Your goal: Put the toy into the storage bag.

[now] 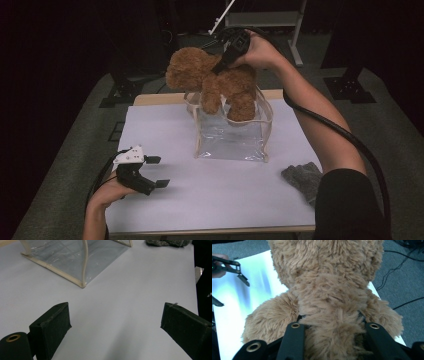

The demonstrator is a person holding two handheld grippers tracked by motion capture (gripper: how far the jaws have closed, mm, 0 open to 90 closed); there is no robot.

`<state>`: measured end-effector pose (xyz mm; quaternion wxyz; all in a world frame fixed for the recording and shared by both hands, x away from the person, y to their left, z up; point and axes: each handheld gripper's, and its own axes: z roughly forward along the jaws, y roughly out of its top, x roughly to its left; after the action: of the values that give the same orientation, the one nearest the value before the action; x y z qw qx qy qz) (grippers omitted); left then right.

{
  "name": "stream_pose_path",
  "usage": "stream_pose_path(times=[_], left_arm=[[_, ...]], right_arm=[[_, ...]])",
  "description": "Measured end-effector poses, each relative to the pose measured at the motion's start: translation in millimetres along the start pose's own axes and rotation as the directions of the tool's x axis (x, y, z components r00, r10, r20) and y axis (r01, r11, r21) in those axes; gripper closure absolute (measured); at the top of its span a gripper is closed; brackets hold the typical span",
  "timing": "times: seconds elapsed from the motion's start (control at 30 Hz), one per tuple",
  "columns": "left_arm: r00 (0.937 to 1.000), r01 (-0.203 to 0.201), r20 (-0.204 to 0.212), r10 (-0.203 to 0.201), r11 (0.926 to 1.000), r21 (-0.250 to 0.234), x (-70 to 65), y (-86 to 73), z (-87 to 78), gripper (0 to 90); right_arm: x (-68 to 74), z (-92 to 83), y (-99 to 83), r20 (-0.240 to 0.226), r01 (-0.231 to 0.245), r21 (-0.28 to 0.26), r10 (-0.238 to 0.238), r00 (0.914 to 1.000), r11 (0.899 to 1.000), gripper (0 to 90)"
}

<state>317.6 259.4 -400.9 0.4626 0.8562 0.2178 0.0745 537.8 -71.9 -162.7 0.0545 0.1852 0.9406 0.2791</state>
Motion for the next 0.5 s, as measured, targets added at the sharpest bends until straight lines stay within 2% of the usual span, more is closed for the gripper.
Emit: stream_pose_path(times=[0.33,0.5], left_arm=[[1.0,-0.001,0.001,0.001,1.0,0.003,-0.9,0.4,0.3,7.7],[1.0,-0.001,0.002,0.001,1.0,0.008,-0.5,-0.5,0.4,7.8]], right_arm=[[-17.0,-7.4,-13.7,0.056,-0.066,-0.018,0.067,0.9962,0.998,65.7],[-19.7,-8.1,-15.6,0.076,-0.081,-0.026,0.083,0.9937,0.996,65.7]])
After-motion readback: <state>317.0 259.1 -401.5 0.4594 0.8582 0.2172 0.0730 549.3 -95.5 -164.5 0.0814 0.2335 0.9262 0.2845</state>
